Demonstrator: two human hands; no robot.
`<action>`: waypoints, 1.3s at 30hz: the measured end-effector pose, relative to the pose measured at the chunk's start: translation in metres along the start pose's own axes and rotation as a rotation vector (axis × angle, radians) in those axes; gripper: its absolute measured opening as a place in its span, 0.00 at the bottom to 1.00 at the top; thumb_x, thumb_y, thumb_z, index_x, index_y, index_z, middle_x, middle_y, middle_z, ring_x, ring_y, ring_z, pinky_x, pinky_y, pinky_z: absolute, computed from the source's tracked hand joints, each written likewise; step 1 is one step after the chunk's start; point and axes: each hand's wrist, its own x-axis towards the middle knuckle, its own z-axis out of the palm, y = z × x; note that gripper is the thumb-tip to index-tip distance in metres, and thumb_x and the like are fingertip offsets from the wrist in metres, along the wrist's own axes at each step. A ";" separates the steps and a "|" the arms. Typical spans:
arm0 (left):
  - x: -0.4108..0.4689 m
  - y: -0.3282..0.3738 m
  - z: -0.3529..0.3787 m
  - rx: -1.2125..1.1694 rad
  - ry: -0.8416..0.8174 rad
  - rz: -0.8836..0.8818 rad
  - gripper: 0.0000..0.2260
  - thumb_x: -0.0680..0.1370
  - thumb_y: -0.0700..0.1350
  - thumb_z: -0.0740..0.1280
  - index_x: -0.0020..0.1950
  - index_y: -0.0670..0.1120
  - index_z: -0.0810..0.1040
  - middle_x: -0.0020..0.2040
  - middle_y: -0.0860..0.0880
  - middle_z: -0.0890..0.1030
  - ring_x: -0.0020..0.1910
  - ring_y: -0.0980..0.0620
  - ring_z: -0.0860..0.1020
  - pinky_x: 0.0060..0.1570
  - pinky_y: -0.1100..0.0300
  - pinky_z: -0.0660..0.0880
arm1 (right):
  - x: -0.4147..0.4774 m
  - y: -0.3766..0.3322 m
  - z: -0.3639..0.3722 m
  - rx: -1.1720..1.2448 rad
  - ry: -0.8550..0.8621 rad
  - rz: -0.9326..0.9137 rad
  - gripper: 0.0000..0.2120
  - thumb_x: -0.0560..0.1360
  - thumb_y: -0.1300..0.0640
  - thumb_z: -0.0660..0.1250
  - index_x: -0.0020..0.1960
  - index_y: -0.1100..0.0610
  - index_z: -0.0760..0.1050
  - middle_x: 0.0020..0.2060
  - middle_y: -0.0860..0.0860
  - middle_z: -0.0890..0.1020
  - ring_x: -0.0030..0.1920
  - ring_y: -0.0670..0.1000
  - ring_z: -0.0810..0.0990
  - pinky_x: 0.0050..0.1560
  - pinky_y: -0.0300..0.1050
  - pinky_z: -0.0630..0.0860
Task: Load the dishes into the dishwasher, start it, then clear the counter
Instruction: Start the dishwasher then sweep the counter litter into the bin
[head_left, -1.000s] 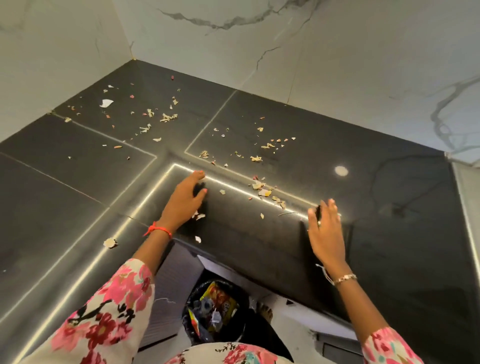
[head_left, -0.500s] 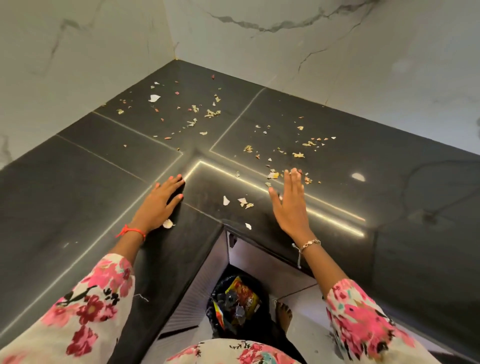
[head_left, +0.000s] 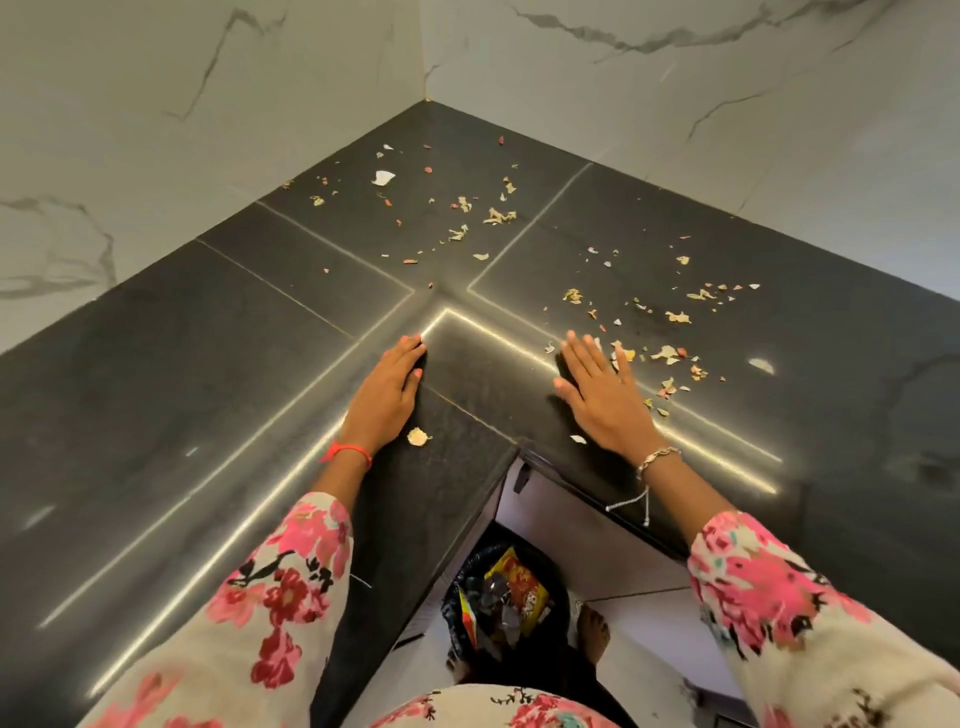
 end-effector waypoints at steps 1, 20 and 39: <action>0.000 -0.001 0.000 0.002 0.006 -0.007 0.18 0.81 0.38 0.57 0.71 0.41 0.66 0.73 0.47 0.64 0.74 0.54 0.57 0.72 0.63 0.46 | -0.001 -0.009 -0.001 0.041 0.034 -0.041 0.31 0.78 0.40 0.39 0.76 0.53 0.46 0.76 0.47 0.48 0.75 0.45 0.42 0.73 0.49 0.34; -0.005 0.004 0.000 -0.083 0.083 -0.007 0.16 0.78 0.34 0.58 0.66 0.40 0.73 0.70 0.46 0.68 0.72 0.50 0.63 0.71 0.63 0.51 | -0.008 -0.015 0.002 -0.014 -0.004 -0.044 0.39 0.72 0.31 0.33 0.76 0.52 0.41 0.75 0.46 0.40 0.74 0.45 0.36 0.73 0.48 0.35; 0.107 0.060 0.066 -0.011 -0.142 0.116 0.18 0.80 0.40 0.58 0.70 0.38 0.67 0.73 0.43 0.63 0.75 0.47 0.57 0.73 0.55 0.51 | 0.022 0.093 -0.021 0.070 0.181 0.264 0.28 0.79 0.40 0.42 0.76 0.49 0.47 0.75 0.43 0.45 0.75 0.44 0.40 0.73 0.50 0.39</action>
